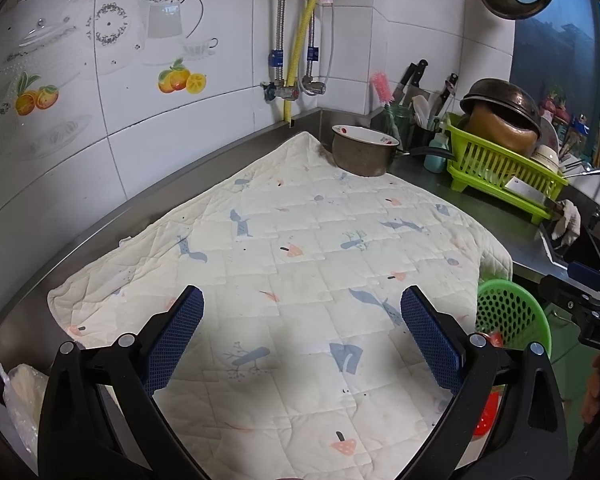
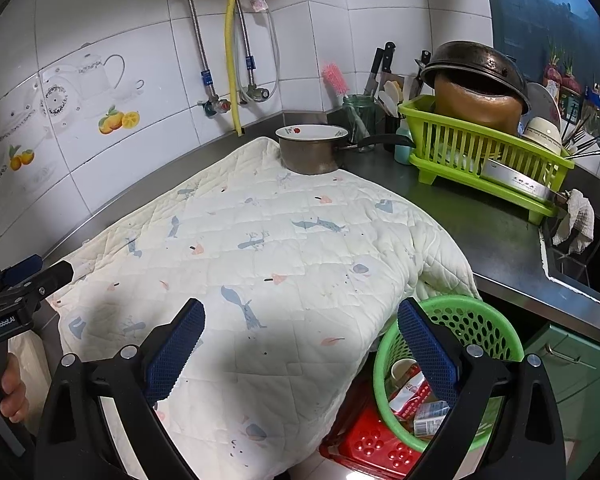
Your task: Collect trash
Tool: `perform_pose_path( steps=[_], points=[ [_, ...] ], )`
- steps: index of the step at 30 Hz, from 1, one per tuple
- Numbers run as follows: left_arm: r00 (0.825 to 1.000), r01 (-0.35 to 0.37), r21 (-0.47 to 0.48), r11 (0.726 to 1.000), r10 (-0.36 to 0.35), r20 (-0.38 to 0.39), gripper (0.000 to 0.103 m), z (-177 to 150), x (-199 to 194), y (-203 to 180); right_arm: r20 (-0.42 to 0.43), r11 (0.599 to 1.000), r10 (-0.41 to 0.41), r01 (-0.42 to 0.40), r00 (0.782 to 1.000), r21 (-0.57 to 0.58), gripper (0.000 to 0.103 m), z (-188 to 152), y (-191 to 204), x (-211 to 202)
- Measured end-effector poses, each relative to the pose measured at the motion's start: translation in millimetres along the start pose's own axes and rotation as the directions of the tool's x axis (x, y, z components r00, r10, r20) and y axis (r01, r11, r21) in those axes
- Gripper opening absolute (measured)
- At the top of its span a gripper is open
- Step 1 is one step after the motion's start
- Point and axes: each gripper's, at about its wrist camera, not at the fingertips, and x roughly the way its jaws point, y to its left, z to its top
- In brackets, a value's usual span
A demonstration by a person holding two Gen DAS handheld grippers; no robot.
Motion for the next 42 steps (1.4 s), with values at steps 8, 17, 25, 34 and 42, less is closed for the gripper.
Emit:
perform_pose_path(
  steps=[8, 17, 25, 34, 42],
  points=[
    [1.000, -0.004, -0.001, 1.000, 0.004, 0.005, 0.098, 0.0, -1.6, 1.8, 0.008, 1.000, 0.002, -0.002, 1.000, -0.002, 0.094, 0.3, 3.8, -1.3],
    [1.000, -0.007, -0.006, 1.000, 0.007, 0.009, 0.098, -0.5, -2.7, 3.6, 0.007, 1.000, 0.006, -0.006, 1.000, -0.011, 0.094, -1.1, 8.1, -0.9],
    [1.000, -0.008, -0.007, 1.000, 0.008, 0.010, 0.098, -0.6, -4.6, 2.9, 0.008, 1.000, 0.006, -0.006, 1.000, -0.011, 0.094, -2.0, 9.9, -0.7],
    [1.000, -0.006, -0.003, 1.000, 0.006, 0.023, 0.098, 0.2, -6.6, 2.1, 0.011, 1.000, 0.007, -0.007, 1.000, -0.012, 0.094, -3.4, 11.3, -0.8],
    [0.999, -0.010, 0.001, 1.000, 0.009, 0.040, 0.098, 3.0, -11.4, -1.1, 0.020, 1.000, 0.006, -0.006, 1.000, -0.013, 0.094, -3.9, 13.0, -3.6]
  ],
)
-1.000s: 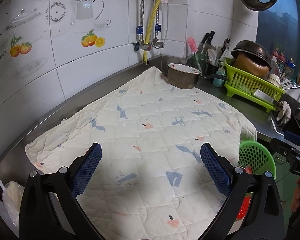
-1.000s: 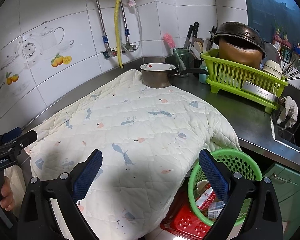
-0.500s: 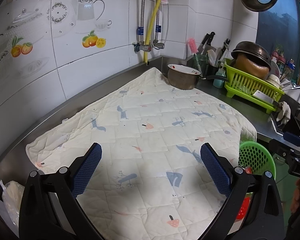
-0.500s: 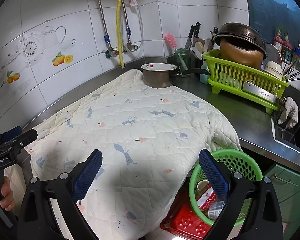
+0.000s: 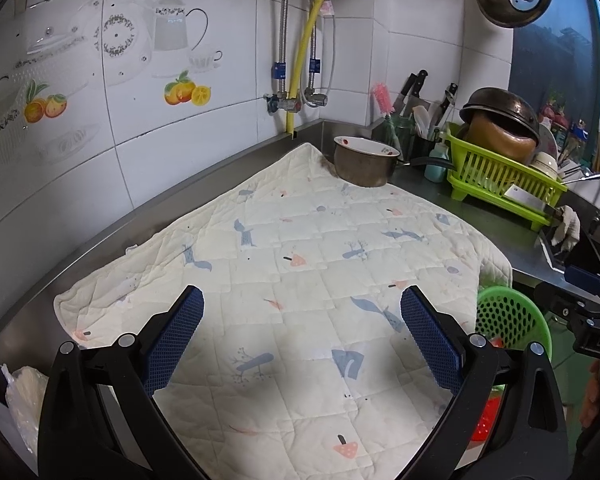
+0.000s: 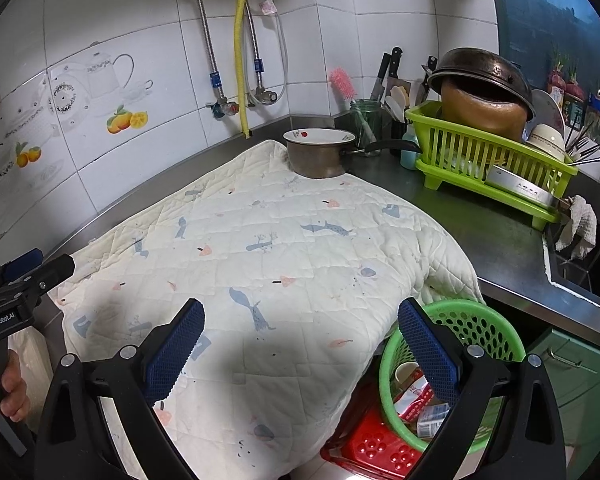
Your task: Collect trash
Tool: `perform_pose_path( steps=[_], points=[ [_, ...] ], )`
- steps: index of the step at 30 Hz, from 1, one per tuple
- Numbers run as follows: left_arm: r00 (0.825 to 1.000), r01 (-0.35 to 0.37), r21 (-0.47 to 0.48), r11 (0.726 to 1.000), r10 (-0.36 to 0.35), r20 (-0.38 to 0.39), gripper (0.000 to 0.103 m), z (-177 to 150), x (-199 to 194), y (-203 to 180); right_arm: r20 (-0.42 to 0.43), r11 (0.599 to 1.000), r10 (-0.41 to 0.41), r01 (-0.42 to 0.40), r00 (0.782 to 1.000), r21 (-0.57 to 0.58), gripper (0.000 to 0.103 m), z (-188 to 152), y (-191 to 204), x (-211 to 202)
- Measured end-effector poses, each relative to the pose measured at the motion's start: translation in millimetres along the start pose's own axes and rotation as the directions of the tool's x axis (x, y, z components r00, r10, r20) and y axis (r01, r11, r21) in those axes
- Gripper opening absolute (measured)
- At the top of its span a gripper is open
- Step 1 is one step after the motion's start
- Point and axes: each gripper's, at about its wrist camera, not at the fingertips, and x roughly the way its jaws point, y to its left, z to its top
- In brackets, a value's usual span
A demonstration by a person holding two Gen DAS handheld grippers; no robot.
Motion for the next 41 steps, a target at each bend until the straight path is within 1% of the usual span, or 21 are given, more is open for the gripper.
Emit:
perform_pose_path(
  steps=[11, 21, 29, 41],
  points=[
    [0.999, -0.007, 0.013, 1.000, 0.007, 0.035, 0.098, 8.2, -6.1, -7.5, 0.026, 1.000, -0.013, 0.013, 1.000, 0.005, 0.094, 4.5, -2.4, -8.6],
    [0.998, 0.024, 0.044, 0.999, -0.027, 0.063, 0.098, 16.1, -10.3, -26.6, 0.065, 0.999, -0.053, 0.054, 0.996, -0.008, 0.095, 9.3, -3.0, -22.3],
    [0.997, 0.043, 0.061, 0.997, -0.048, 0.069, 0.098, 19.0, -12.1, -36.1, 0.079, 0.997, -0.074, 0.074, 0.994, 0.011, 0.095, 9.7, -11.5, -30.4],
    [0.996, 0.048, 0.066, 0.997, -0.053, 0.068, 0.098, 20.6, -13.4, -38.9, 0.091, 0.997, -0.081, 0.080, 0.992, 0.017, 0.095, 9.1, -14.0, -37.4]
  ],
)
